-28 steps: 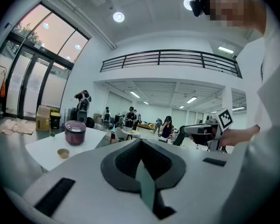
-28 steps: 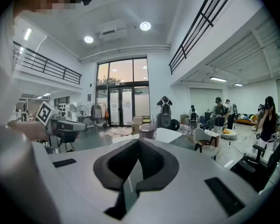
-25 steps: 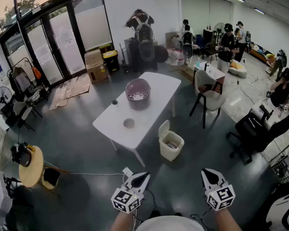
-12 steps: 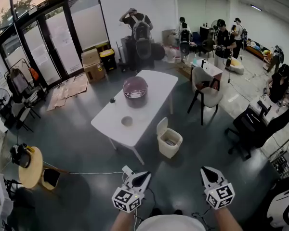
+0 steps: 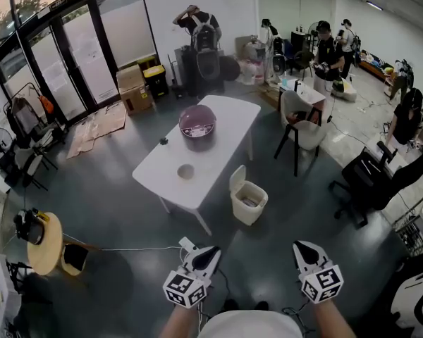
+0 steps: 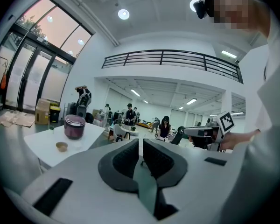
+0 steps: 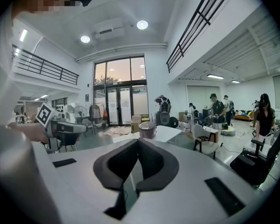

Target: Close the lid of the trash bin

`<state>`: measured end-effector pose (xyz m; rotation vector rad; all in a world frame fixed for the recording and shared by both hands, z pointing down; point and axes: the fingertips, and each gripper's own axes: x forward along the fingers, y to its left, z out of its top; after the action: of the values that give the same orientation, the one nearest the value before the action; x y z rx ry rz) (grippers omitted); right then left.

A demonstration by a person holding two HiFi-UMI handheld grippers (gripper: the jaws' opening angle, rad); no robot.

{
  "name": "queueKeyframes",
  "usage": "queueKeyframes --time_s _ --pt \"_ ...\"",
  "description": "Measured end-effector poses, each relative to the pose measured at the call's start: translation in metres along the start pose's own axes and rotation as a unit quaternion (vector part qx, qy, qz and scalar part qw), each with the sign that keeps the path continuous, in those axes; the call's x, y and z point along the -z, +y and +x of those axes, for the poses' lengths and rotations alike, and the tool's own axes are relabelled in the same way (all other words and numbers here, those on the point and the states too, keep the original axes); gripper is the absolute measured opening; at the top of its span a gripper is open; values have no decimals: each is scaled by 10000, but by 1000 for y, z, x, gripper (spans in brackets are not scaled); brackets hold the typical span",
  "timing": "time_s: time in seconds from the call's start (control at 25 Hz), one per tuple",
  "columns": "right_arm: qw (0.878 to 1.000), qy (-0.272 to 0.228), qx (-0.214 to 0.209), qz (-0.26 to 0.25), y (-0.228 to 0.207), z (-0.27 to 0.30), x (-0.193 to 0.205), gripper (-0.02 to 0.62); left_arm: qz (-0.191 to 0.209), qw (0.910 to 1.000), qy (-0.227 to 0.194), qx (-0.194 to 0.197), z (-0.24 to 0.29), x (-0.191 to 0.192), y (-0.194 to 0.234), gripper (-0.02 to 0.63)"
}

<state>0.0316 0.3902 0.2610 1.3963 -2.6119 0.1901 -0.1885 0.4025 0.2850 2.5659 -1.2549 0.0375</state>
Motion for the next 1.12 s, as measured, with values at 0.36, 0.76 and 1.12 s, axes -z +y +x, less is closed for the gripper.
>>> queueKeyframes --time_s 0.36,0.76,1.12 --pt "10000 84 -7 -15 17 18 3 12 -128 9999 30 9 -9 5 25 101" --pt "9997 206 140 -53 40 30 7 12 -69 9997 162 140 -23 11 45 149" --pt "9990 353 276 8 41 33 18 12 -124 9994 257 183 -20 20 55 149"
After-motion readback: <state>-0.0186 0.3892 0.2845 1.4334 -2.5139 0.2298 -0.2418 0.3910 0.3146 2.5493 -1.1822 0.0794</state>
